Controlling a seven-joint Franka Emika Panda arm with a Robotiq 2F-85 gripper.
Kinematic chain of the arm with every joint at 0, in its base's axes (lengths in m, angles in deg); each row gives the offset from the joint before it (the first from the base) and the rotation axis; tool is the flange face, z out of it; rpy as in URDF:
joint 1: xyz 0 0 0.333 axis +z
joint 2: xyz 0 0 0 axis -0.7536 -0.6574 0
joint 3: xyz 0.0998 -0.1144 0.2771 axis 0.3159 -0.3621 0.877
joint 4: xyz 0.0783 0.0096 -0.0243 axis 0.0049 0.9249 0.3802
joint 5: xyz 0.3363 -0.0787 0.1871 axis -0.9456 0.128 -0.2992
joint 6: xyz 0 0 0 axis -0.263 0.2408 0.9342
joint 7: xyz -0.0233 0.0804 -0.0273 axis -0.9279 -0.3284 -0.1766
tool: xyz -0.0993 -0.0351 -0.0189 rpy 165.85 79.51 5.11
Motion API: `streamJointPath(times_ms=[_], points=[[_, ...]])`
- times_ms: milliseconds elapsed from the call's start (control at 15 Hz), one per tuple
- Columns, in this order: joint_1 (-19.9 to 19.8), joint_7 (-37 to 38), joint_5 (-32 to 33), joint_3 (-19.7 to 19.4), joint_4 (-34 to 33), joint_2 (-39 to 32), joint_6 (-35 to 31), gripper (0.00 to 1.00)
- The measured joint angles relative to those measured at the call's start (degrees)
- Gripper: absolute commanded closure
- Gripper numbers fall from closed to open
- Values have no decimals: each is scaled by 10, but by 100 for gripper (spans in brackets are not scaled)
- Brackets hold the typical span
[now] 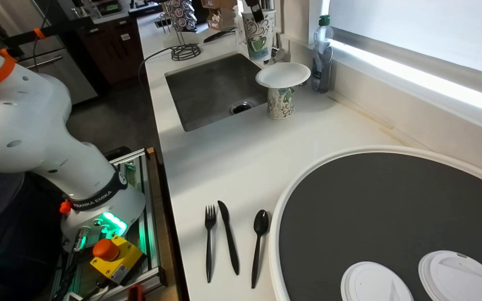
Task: Move the tap to the left and put the cup on top of the other cup
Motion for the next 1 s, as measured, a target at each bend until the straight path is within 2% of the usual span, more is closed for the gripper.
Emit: streamJointPath(times_ms=[1000], points=[[-18,26,2,-10,35,-10,-71,99]])
